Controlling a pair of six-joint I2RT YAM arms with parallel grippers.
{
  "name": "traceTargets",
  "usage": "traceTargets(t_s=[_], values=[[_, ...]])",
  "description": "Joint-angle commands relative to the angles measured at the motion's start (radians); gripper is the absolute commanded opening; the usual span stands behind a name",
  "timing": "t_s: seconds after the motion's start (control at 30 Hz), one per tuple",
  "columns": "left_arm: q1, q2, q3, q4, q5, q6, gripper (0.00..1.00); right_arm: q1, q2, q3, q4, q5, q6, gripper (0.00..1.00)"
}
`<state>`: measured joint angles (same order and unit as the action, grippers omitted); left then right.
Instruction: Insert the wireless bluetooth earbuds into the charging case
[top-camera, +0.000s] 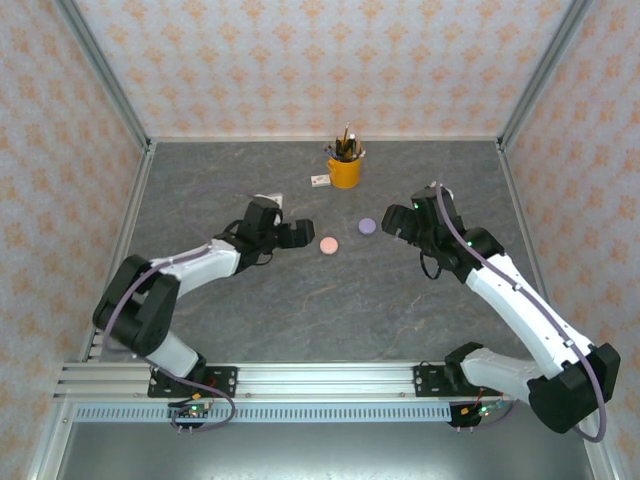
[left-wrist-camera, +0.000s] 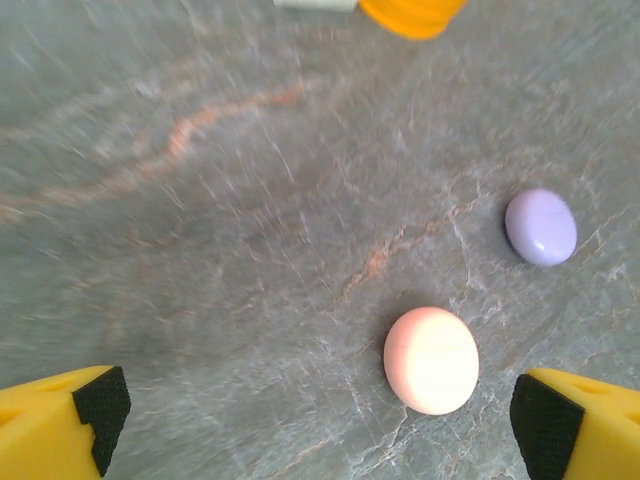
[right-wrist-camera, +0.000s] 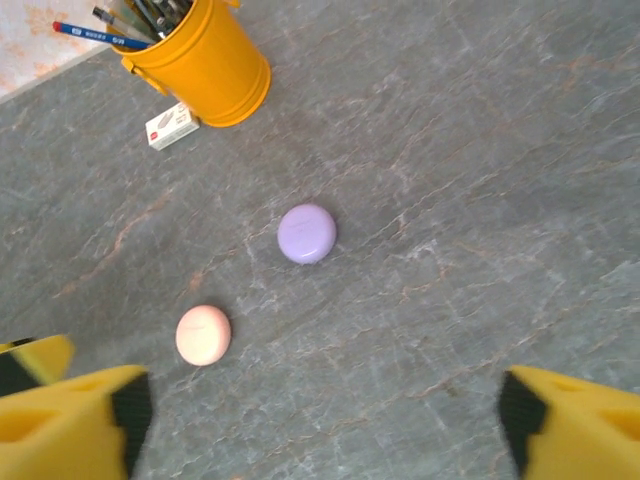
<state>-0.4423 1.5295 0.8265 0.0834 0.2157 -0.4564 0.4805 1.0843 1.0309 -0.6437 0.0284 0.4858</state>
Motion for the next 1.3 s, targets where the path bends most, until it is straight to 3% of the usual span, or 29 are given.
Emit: traceTargets(t_s=[0.0,0.1,0.2,0.3,0.37,0.57,0.8,1.0,1.13,1.27], values=[[0.018,-0.111,-0.017,-0.119,-0.103,0.068,1.00,-0.006,-0.033,0.021,-0.044,0.132,-0.029,1.00],[0.026,-0.204,-0.007,-0.177,-0.209,0.094,1.00,-0.006,-0.031,0.011,-0.031,0.255,-0.068,1.00],[0.033,-0.297,-0.023,-0.178,-0.331,0.117,1.00,-0.010,-0.031,-0.051,0.046,0.468,-0.102,1.00],[0.037,-0.377,-0.056,-0.156,-0.454,0.152,1.00,-0.028,-0.031,-0.174,0.226,0.717,-0.149,1.00],[0.043,-0.428,-0.097,-0.107,-0.510,0.184,1.00,-0.067,-0.030,-0.270,0.394,0.782,-0.220,1.00],[0.055,-0.538,-0.324,0.229,-0.643,0.354,1.00,-0.239,0.062,-0.389,0.632,0.769,-0.238,1.00],[0.135,-0.473,-0.437,0.411,-0.698,0.404,1.00,-0.268,0.213,-0.511,1.056,0.699,-0.392,1.00],[0.192,-0.404,-0.470,0.501,-0.687,0.457,1.00,-0.271,0.343,-0.580,1.314,0.631,-0.504,1.00],[0.266,-0.319,-0.489,0.548,-0.631,0.432,1.00,-0.301,0.388,-0.636,1.467,0.486,-0.540,1.00],[0.315,-0.229,-0.463,0.595,-0.506,0.466,1.00,-0.331,0.385,-0.621,1.417,0.344,-0.550,1.00]])
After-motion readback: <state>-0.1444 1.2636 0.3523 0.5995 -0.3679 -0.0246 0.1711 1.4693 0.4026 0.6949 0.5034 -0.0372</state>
